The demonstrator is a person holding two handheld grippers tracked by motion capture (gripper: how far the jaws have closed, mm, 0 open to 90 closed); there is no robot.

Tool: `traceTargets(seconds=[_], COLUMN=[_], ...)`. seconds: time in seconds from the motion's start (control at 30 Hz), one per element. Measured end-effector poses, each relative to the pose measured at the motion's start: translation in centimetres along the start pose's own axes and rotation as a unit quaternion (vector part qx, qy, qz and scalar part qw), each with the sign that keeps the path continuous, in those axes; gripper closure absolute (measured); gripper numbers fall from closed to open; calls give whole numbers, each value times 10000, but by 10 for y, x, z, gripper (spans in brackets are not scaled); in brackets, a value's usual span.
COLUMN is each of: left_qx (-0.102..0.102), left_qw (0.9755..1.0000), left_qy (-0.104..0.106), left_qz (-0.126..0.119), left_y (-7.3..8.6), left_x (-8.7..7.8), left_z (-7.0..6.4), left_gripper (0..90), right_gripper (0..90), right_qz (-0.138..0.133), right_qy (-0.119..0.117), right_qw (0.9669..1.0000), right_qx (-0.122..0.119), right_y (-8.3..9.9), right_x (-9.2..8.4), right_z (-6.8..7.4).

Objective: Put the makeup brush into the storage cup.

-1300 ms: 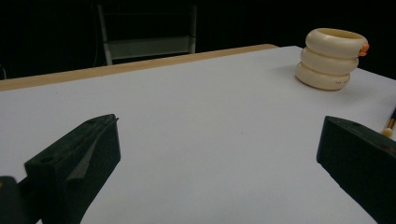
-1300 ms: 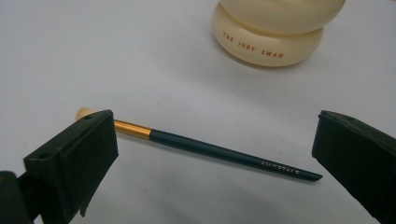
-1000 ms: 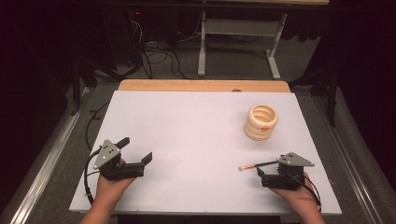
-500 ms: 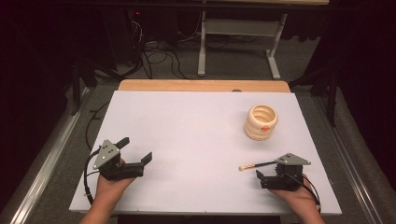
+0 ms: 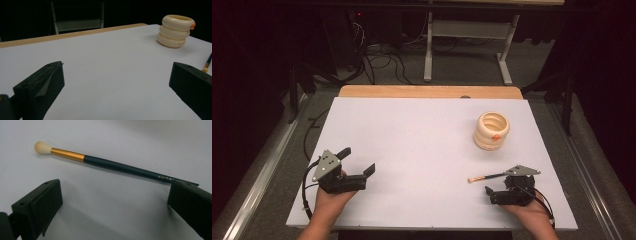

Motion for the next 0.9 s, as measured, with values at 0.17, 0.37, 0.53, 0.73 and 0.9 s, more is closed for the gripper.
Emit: traceTargets(seconds=[0.17, 0.37, 0.53, 0.73, 0.9], left_qx=[-33, 12, -6, -30, -41], left_qw=[10000, 10000, 10000, 10000, 10000], left_qy=[14, -29, -47, -26, -21], left_qz=[5, 29, 10, 52, 47], left_y=[0, 0, -1, 0, 0], left_x=[-1, -1, -2, -2, -2], left_z=[1, 2, 3, 3, 4], left_gripper=[5, 5, 5, 5, 5], right_gripper=[9, 9, 9, 9, 10], right_qz=[143, 271, 565, 910, 1130], right_qy=[-33, -76, -196, -281, -319], right_qw=[9999, 9993, 9972, 9941, 9914], right_qx=[-69, -265, -449, -526, -582], right_y=[-3, -9, -15, -16, -17], right_x=[1, 0, -3, -6, -8], right_z=[3, 6, 4, 0, -1])
Point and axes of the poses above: each handheld gripper's, and its own axes: x roughly forward along the jaws, y roughly out of its underside, z roughly to its left, the point moved 1 cm from there along x, roughly forward along the jaws, and after that the axes turned 13 degrees about -z, right-handed, at the moved point
